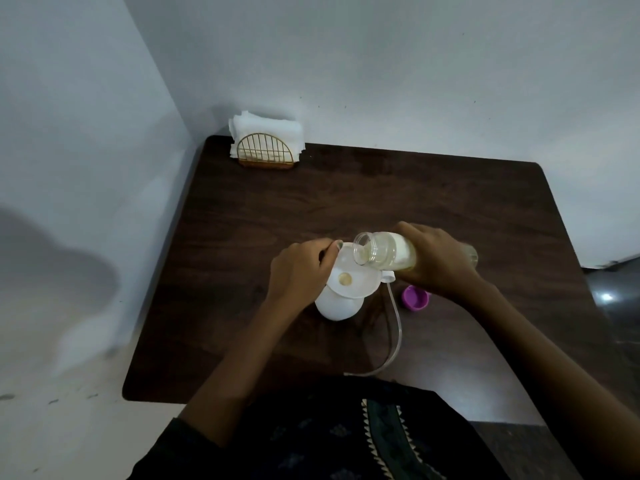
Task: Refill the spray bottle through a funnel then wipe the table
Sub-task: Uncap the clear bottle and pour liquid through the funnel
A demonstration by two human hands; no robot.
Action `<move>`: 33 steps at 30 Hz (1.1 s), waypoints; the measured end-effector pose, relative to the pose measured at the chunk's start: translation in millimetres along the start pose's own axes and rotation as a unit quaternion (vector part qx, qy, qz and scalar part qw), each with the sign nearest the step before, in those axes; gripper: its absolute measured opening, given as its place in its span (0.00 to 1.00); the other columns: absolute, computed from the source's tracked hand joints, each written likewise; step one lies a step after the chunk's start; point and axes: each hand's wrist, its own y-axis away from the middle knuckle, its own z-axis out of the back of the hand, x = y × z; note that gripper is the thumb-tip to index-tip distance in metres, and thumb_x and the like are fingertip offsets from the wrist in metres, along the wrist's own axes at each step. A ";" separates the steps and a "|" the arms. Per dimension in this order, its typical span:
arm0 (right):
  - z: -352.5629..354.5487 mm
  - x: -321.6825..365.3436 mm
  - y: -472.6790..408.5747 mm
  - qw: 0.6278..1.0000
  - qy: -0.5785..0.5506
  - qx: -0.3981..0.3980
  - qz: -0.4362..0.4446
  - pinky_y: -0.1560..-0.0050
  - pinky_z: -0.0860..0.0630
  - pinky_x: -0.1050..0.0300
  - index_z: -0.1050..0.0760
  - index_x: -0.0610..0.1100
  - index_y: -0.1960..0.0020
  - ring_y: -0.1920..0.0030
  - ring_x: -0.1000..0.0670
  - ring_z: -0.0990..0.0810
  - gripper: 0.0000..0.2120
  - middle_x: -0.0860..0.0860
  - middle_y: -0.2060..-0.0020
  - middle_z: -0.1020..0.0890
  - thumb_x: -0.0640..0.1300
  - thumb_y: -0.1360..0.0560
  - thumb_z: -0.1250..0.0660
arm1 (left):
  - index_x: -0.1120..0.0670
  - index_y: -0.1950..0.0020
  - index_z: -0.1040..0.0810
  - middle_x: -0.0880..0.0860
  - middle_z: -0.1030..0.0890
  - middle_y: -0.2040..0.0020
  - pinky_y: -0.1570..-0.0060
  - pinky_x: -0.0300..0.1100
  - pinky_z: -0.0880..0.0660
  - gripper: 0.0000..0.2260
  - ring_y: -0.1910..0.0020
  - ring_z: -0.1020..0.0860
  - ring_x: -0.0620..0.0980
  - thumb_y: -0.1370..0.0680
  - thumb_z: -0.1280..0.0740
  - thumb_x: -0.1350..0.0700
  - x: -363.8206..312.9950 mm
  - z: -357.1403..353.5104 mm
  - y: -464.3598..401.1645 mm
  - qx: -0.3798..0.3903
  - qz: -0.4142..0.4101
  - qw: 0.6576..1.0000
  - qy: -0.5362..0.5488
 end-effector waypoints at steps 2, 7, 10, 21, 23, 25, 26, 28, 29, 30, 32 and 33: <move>0.7 -0.5 -1.6 1.000 0.014 0.001 0.002 0.64 0.31 0.56 0.26 0.44 0.50 0.61 0.45 0.21 0.21 0.49 0.59 0.20 0.47 0.39 0.22 | 0.48 0.63 0.26 0.44 0.30 0.73 0.72 0.38 0.38 0.14 0.72 0.28 0.44 0.19 0.42 0.48 -0.6 -0.2 -0.7 0.002 0.001 1.000 0.001; 1.3 0.3 -2.1 1.000 0.027 -0.006 0.016 0.63 0.34 0.57 0.26 0.44 0.50 0.62 0.46 0.22 0.21 0.48 0.59 0.20 0.47 0.39 0.22 | 0.48 0.63 0.27 0.44 0.30 0.73 0.72 0.38 0.39 0.14 0.71 0.28 0.45 0.19 0.42 0.48 1.5 -1.7 -1.2 0.005 0.003 1.000 0.006; 0.9 -1.8 -2.1 0.999 0.034 -0.004 0.024 0.63 0.32 0.56 0.26 0.44 0.48 0.61 0.46 0.22 0.23 0.48 0.59 0.20 0.48 0.39 0.22 | 0.48 0.64 0.27 0.44 0.31 0.74 0.71 0.39 0.38 0.14 0.72 0.29 0.44 0.19 0.42 0.49 1.5 -3.6 -0.9 0.003 -0.003 1.000 0.017; 4.5 -7.1 -2.3 0.997 0.050 -0.016 0.048 0.60 0.27 0.50 0.25 0.44 0.48 0.60 0.44 0.21 0.23 0.47 0.60 0.19 0.47 0.40 0.21 | 0.51 0.58 0.21 0.43 0.29 0.71 0.71 0.37 0.38 0.13 0.71 0.28 0.44 0.19 0.42 0.50 -5.0 -5.6 -0.3 -0.007 -0.007 1.000 0.017; 4.0 -7.4 -3.2 0.997 0.055 -0.020 0.051 0.60 0.29 0.52 0.25 0.44 0.48 0.61 0.44 0.21 0.24 0.48 0.60 0.19 0.47 0.40 0.21 | 0.51 0.56 0.20 0.43 0.29 0.71 0.72 0.36 0.40 0.13 0.71 0.28 0.44 0.19 0.42 0.50 -5.7 -4.4 -0.5 -0.008 -0.005 1.000 0.016; 3.4 -7.5 -3.9 0.997 0.057 -0.021 0.052 0.60 0.29 0.52 0.25 0.44 0.48 0.61 0.44 0.21 0.24 0.48 0.60 0.19 0.47 0.40 0.21 | 0.51 0.55 0.20 0.43 0.28 0.70 0.72 0.35 0.40 0.13 0.70 0.26 0.45 0.19 0.42 0.50 -5.7 -3.6 -0.9 -0.009 -0.005 1.000 0.016; 3.2 -7.3 -4.3 0.997 0.058 -0.020 0.051 0.60 0.29 0.52 0.25 0.44 0.47 0.61 0.44 0.21 0.24 0.48 0.60 0.19 0.47 0.40 0.21 | 0.51 0.55 0.20 0.44 0.28 0.70 0.72 0.35 0.40 0.13 0.70 0.26 0.45 0.19 0.42 0.49 -5.3 -3.1 -1.1 -0.009 -0.005 1.000 0.016; 2.4 -6.7 -4.8 0.997 0.059 -0.019 0.051 0.60 0.28 0.51 0.25 0.44 0.48 0.61 0.44 0.21 0.24 0.48 0.60 0.19 0.47 0.40 0.21 | 0.51 0.56 0.20 0.43 0.29 0.71 0.72 0.35 0.40 0.13 0.70 0.26 0.46 0.19 0.42 0.49 -4.9 -2.9 -1.2 -0.009 -0.004 1.000 0.017; 1.9 -6.3 -5.1 0.997 0.060 -0.019 0.052 0.60 0.28 0.51 0.25 0.44 0.48 0.61 0.44 0.21 0.24 0.48 0.60 0.20 0.47 0.41 0.21 | 0.51 0.56 0.20 0.43 0.29 0.71 0.72 0.35 0.40 0.13 0.70 0.26 0.46 0.19 0.42 0.50 -4.6 -2.7 -1.1 -0.009 -0.004 1.000 0.018; 1.7 -6.2 -5.1 0.997 0.061 -0.019 0.052 0.60 0.29 0.52 0.25 0.45 0.48 0.62 0.45 0.22 0.24 0.48 0.61 0.20 0.47 0.41 0.21 | 0.51 0.56 0.20 0.43 0.29 0.71 0.72 0.35 0.40 0.13 0.70 0.27 0.45 0.19 0.42 0.49 -4.4 -3.1 -1.2 -0.009 -0.003 1.000 0.020; 1.0 -5.8 -5.2 0.996 0.063 -0.021 0.052 0.60 0.30 0.53 0.25 0.44 0.49 0.62 0.44 0.22 0.24 0.48 0.61 0.20 0.46 0.41 0.20 | 0.51 0.58 0.21 0.43 0.30 0.72 0.73 0.36 0.40 0.13 0.71 0.28 0.45 0.19 0.42 0.49 -3.7 -3.4 -0.9 -0.007 -0.002 1.000 0.020; 0.9 -5.9 -5.2 0.996 0.064 -0.023 0.052 0.60 0.30 0.53 0.25 0.44 0.49 0.62 0.44 0.22 0.25 0.48 0.61 0.20 0.45 0.42 0.20 | 0.51 0.59 0.22 0.43 0.30 0.73 0.72 0.37 0.40 0.14 0.72 0.29 0.45 0.19 0.42 0.49 -3.7 -3.7 -0.9 -0.006 -0.001 1.000 0.019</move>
